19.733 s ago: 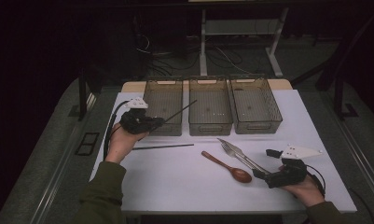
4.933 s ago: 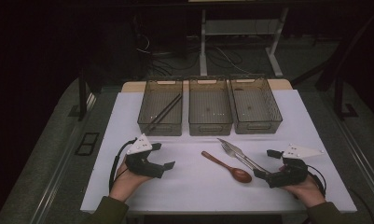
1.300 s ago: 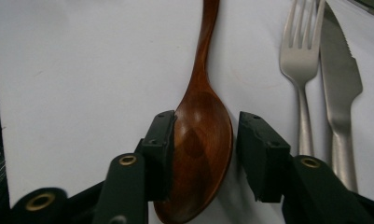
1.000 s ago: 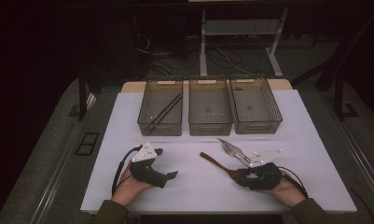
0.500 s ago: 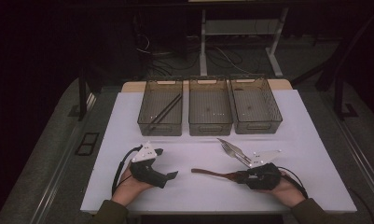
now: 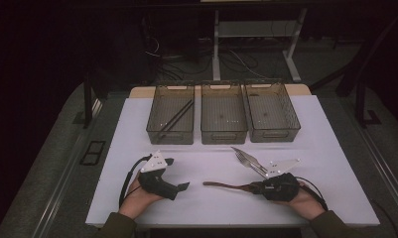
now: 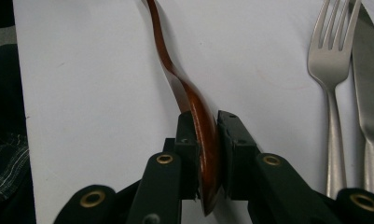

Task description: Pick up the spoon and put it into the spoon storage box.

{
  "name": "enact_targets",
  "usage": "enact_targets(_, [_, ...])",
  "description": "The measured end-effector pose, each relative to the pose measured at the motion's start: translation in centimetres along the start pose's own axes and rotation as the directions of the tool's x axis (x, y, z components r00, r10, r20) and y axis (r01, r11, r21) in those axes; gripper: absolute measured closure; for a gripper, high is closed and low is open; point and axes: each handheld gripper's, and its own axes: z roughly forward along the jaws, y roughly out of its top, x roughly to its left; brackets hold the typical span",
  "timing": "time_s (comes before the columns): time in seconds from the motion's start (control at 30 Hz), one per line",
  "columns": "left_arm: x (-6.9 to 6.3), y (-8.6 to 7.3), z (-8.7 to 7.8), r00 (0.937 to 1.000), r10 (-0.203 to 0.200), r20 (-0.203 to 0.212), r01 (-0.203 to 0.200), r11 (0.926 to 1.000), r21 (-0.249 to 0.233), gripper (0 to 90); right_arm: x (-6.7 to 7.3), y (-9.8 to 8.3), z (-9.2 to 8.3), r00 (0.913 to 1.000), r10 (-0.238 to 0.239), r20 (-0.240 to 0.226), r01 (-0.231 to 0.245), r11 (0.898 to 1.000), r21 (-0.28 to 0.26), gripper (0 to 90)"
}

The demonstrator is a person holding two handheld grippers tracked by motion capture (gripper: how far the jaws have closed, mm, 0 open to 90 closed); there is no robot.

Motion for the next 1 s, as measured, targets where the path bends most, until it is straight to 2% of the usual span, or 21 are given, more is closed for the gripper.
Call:
enact_targets(0.17, [0.0, 0.0, 0.0, 1.0000, 0.004, 0.002, -0.004, 1.0000, 0.000, 0.0, 0.0, 0.0, 0.0, 0.9999, -0.012, 0.000, 0.012, 1.000, 0.001, 78.3])
enact_targets(0.4, [0.0, 0.0, 0.0, 0.9999, 0.012, 0.002, -0.012, 0.9999, 0.006, 0.0, -0.3, 0.1, -0.4, 1.0000, -0.002, 0.007, 0.002, 1.000, -0.011, 78.6])
enact_targets(0.8, [0.0, 0.0, 0.1, 0.9999, 0.009, 0.007, -0.009, 1.0000, 0.003, 0.0, -1.2, 0.5, -1.8, 0.9970, 0.057, 0.052, -0.054, 0.997, -0.061, 78.6])
enact_targets(1.0, [0.0, -0.1, 0.1, 1.0000, 0.004, 0.004, -0.004, 1.0000, 0.002, 0.0, -1.7, 0.8, -2.6, 0.9916, 0.088, 0.095, -0.081, 0.993, -0.085, 78.6])
